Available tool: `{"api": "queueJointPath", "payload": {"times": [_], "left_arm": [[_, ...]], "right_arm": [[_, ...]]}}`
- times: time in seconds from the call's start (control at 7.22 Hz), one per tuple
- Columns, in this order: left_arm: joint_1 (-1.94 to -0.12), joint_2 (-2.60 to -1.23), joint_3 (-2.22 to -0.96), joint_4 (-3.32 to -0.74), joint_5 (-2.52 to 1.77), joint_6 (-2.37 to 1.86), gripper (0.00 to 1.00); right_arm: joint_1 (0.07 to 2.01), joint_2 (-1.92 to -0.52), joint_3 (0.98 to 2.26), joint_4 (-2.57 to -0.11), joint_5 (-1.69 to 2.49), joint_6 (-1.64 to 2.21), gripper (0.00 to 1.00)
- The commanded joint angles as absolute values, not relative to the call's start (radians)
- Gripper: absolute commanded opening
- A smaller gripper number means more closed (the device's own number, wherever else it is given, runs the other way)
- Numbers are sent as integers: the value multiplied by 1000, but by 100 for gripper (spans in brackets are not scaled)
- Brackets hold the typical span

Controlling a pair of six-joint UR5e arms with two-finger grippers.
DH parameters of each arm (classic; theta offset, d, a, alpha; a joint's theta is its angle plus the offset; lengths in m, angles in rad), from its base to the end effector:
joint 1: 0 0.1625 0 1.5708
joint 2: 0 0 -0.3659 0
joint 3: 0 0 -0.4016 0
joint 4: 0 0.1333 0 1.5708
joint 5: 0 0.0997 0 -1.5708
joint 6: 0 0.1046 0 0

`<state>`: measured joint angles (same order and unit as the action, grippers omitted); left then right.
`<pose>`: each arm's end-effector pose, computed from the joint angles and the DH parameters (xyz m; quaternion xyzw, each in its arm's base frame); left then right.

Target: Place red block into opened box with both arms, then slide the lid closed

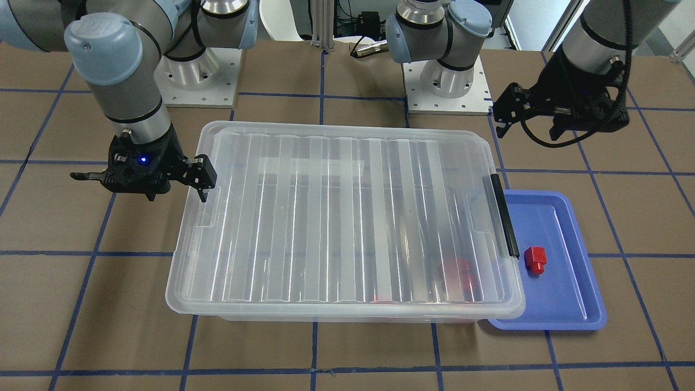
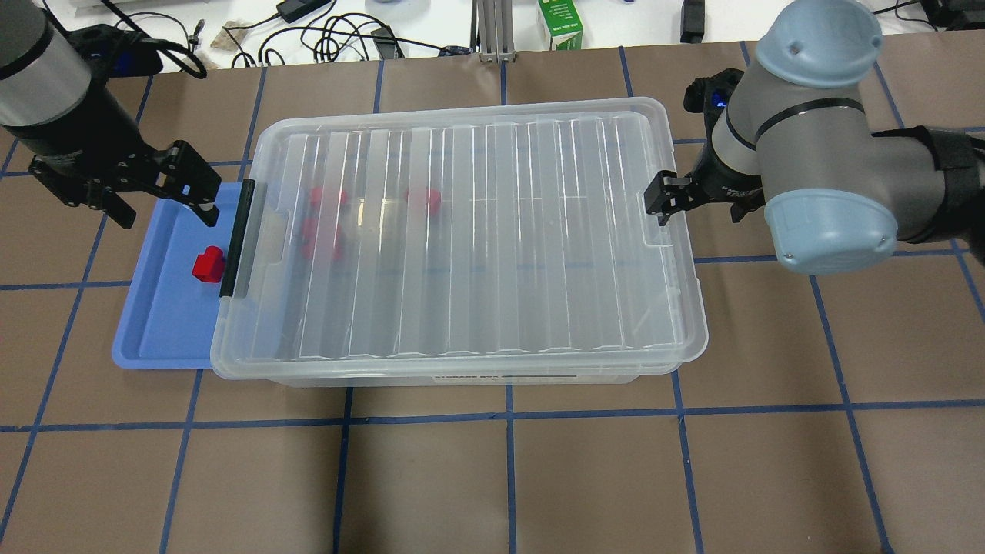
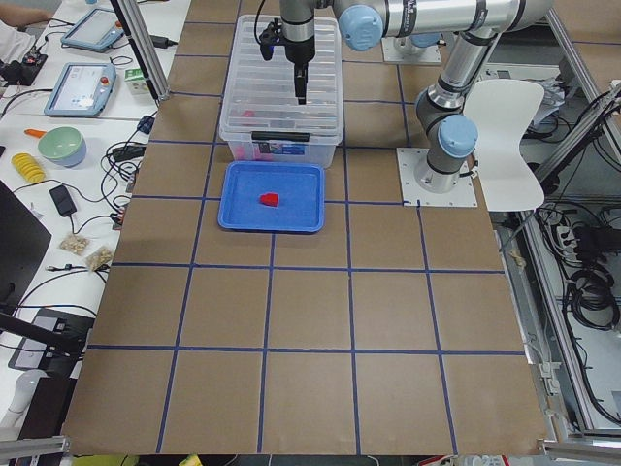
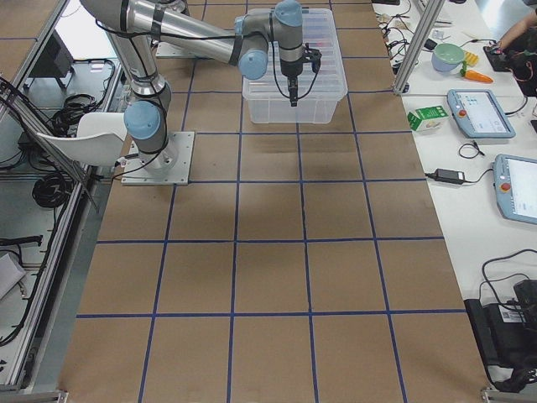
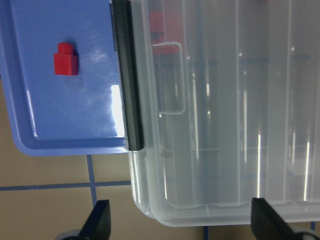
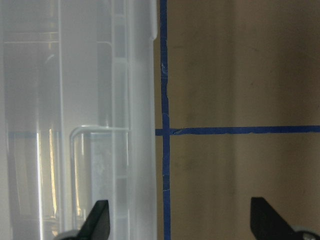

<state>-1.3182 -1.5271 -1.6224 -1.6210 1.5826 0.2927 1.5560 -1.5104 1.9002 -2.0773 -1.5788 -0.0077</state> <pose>-0.0081 -0.4969 0.4147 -0.0202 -0.9994 -0.0296 0.0021 0.1250 -0.5067 0.2828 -0.0038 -0.9983 0.0583 0.0047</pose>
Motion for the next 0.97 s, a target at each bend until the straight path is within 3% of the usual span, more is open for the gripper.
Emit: {"api": "queueJointPath", "payload": {"times": [0.0, 0.83], "left_arm": [[-1195, -1598, -1624, -1510, 1585, 505, 100], [-1132, -1836, -1707, -1209, 1583, 571, 100]], "right_arm": [[1554, -1505, 1907, -2089, -1580, -20, 100], [1428, -1509, 1913, -2094, -1597, -245, 100]]}}
